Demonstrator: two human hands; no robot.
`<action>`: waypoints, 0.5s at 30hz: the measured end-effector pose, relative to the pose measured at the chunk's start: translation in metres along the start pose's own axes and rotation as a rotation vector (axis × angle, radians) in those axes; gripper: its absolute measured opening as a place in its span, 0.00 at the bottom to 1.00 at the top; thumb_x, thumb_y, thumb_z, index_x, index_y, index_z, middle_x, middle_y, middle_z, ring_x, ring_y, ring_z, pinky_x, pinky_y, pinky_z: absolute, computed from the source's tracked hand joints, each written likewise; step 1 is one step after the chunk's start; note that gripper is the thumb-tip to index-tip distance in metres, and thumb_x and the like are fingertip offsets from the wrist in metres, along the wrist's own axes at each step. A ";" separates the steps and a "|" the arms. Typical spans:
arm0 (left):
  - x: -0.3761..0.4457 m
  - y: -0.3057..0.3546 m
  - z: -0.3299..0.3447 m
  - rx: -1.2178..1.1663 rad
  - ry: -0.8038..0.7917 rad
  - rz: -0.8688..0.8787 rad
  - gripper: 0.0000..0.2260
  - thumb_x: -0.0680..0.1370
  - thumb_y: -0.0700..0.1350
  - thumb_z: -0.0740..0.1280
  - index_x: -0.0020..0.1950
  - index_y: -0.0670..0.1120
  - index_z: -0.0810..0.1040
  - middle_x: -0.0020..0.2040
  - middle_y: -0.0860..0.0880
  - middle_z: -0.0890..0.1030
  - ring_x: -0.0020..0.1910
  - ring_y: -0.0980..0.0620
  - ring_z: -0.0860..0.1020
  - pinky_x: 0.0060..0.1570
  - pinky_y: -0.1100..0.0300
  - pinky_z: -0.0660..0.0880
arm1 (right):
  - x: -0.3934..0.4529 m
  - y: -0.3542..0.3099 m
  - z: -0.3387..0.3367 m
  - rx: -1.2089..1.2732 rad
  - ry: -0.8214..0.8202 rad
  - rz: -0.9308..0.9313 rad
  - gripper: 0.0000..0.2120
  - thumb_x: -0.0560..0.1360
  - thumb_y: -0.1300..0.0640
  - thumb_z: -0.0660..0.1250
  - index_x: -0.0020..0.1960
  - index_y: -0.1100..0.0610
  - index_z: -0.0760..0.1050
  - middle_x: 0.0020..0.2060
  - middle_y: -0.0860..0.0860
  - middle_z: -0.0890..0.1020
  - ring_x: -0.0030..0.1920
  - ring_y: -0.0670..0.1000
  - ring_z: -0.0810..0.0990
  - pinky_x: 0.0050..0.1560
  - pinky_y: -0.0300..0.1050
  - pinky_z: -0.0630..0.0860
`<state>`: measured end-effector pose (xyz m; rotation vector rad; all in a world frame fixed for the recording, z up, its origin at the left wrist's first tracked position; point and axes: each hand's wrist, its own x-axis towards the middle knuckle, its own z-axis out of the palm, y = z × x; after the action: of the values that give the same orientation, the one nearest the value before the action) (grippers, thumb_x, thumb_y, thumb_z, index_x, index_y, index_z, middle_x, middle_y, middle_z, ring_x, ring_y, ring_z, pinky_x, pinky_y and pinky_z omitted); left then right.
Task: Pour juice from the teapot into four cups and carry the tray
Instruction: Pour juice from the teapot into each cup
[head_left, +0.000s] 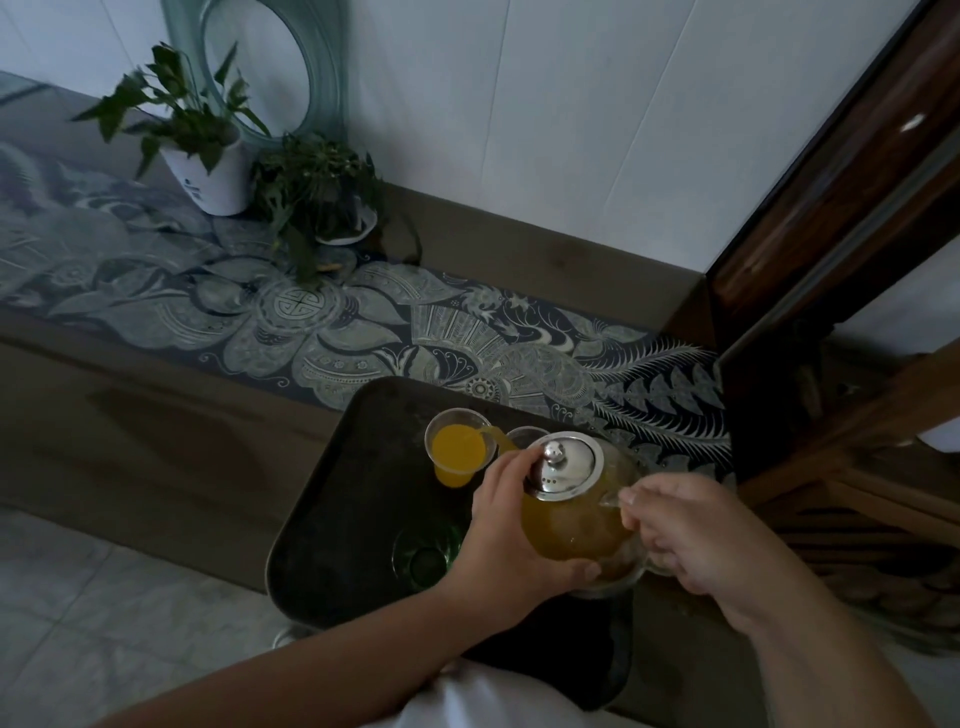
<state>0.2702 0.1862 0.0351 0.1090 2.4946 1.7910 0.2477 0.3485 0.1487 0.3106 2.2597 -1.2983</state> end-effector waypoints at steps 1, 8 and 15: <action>0.000 0.001 -0.002 0.014 -0.005 0.002 0.46 0.57 0.60 0.79 0.68 0.71 0.55 0.69 0.66 0.59 0.71 0.59 0.61 0.73 0.54 0.63 | -0.001 0.000 0.001 0.013 -0.001 0.000 0.14 0.79 0.58 0.61 0.37 0.61 0.74 0.20 0.46 0.66 0.20 0.43 0.62 0.17 0.32 0.57; -0.001 0.002 -0.018 0.090 -0.031 0.037 0.46 0.59 0.57 0.80 0.65 0.74 0.53 0.69 0.67 0.55 0.72 0.59 0.58 0.73 0.59 0.59 | -0.004 0.004 0.013 0.111 -0.002 -0.030 0.14 0.80 0.59 0.61 0.37 0.62 0.73 0.19 0.46 0.64 0.19 0.42 0.60 0.18 0.31 0.57; 0.001 0.004 -0.031 0.164 -0.032 0.065 0.47 0.59 0.55 0.81 0.69 0.68 0.55 0.71 0.61 0.58 0.73 0.57 0.58 0.74 0.54 0.60 | -0.007 0.009 0.021 0.182 0.010 -0.091 0.14 0.79 0.60 0.61 0.36 0.62 0.73 0.19 0.46 0.64 0.19 0.42 0.61 0.19 0.31 0.58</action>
<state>0.2661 0.1581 0.0490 0.2283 2.6408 1.5909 0.2642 0.3353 0.1368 0.2807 2.1899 -1.5570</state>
